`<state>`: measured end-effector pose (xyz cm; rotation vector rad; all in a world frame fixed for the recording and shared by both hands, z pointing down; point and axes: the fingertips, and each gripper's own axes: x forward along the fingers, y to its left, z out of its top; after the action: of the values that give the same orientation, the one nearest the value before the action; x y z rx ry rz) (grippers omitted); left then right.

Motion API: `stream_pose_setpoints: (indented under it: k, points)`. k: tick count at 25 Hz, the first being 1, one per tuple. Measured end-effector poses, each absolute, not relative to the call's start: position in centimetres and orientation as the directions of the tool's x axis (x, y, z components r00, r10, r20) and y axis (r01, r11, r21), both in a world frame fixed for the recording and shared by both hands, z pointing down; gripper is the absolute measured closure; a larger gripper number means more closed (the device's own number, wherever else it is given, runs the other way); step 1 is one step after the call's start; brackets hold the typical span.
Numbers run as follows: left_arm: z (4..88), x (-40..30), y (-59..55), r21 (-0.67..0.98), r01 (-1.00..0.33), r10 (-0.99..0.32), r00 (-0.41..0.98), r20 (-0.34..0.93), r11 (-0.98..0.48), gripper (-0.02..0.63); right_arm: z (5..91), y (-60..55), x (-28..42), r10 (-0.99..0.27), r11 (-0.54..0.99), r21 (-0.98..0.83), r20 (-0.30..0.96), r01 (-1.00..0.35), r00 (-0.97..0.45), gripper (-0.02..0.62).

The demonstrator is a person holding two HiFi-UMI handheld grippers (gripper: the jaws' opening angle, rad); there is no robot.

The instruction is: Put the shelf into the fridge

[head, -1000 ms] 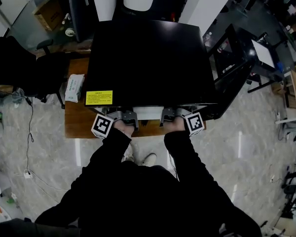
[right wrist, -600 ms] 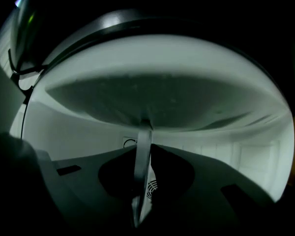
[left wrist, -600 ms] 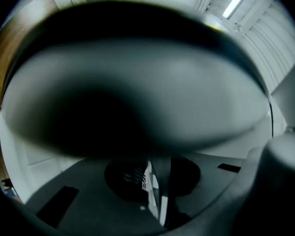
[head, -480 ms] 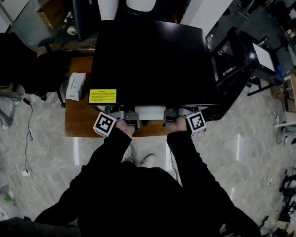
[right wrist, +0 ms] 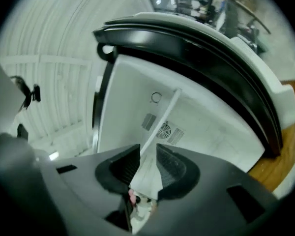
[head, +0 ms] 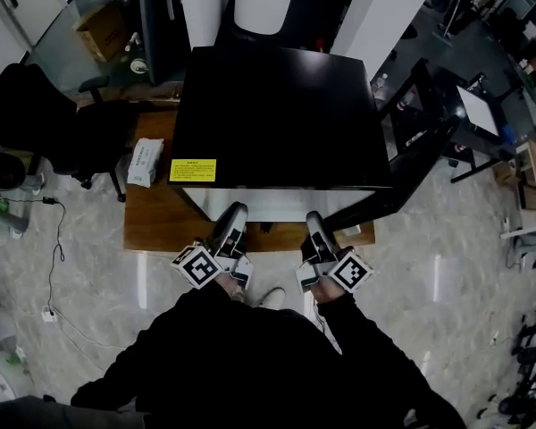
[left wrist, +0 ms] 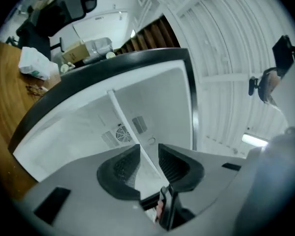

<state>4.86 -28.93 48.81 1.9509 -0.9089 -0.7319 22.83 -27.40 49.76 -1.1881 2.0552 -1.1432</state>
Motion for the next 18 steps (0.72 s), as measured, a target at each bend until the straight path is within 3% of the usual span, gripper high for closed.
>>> stream_pose_setpoints:
  k: [4, 6, 8, 11, 18]
  points:
    - [46.5, 6.6, -25.0, 0.684, -0.447, -0.683, 0.723, -0.104, -0.577, 0.497, 46.2, -24.1, 20.6, -0.778, 0.487, -0.622, 0.011, -0.613, -0.629, 0.574]
    - [45.4, 7.3, -23.1, 0.54, -0.508, -0.635, 0.77, -0.063, -0.671, 0.523, 44.5, -22.5, 19.4, -0.735, 0.581, -0.491, 0.024, -0.648, -0.678, 0.589]
    - [44.4, 7.6, -21.6, 0.431, -0.538, -0.611, 0.791, -0.038, -0.724, 0.6, 43.2, -21.3, 18.4, -0.706, 0.648, -0.366, 0.04, -0.668, -0.707, 0.595]
    - [43.2, 7.9, -20.2, 0.322, -0.557, -0.593, 0.805, -0.018, -0.766, 0.6, 42.2, -20.2, 17.4, -0.698, 0.687, -0.216, 0.068, -0.694, -0.713, 0.595]
    - [42.7, 8.6, -18.9, 0.166, -0.567, -0.575, 0.818, 0.005, -0.807, 0.6, 42.2, -19.5, 17.0, -0.71, 0.675, -0.223, 0.062, -0.703, -0.702, 0.595]
